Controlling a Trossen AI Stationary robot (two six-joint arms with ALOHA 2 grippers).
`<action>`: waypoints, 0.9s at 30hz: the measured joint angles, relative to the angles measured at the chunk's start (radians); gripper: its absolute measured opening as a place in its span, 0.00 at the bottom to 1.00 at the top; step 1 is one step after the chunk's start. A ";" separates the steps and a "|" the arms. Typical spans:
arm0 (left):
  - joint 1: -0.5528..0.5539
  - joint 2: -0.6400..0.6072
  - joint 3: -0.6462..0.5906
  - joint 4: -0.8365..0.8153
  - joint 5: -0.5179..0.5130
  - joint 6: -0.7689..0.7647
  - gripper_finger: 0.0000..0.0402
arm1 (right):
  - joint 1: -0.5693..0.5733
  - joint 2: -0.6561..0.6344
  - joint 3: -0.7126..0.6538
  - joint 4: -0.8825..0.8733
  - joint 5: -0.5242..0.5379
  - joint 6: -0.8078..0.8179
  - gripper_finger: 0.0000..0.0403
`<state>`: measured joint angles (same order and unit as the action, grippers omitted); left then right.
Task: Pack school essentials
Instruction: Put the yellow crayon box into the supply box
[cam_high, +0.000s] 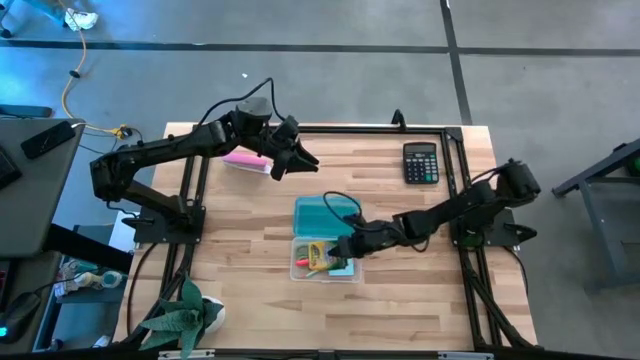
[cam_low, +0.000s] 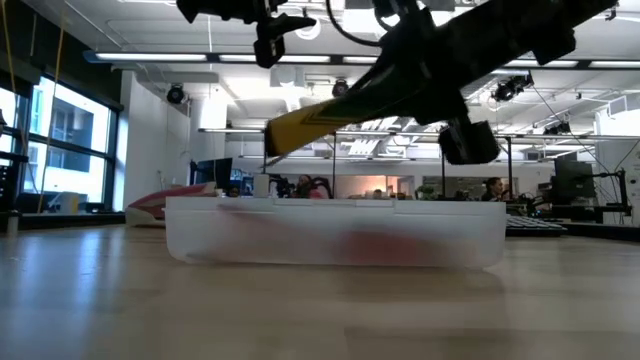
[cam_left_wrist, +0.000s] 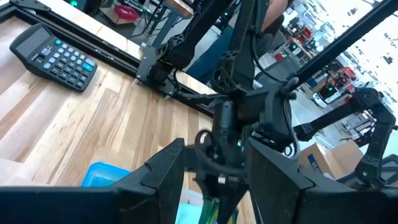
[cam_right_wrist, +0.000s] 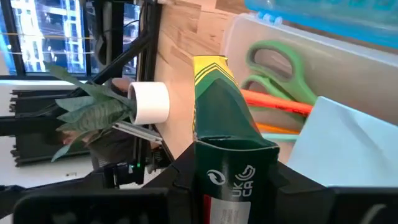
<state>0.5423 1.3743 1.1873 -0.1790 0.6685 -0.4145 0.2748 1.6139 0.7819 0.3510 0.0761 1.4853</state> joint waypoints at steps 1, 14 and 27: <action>0.000 0.000 0.000 -0.002 0.000 0.000 0.39 | 0.003 0.015 0.007 0.009 0.000 0.000 0.18; 0.000 0.000 0.000 -0.031 0.000 0.000 0.39 | 0.009 0.101 0.037 -0.018 -0.023 0.007 0.23; 0.000 0.000 0.000 -0.042 0.000 0.000 0.39 | 0.006 0.097 0.037 -0.041 -0.069 0.000 0.42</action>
<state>0.5419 1.3746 1.1873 -0.2211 0.6689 -0.4149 0.2806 1.7107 0.8188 0.3099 0.0070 1.4853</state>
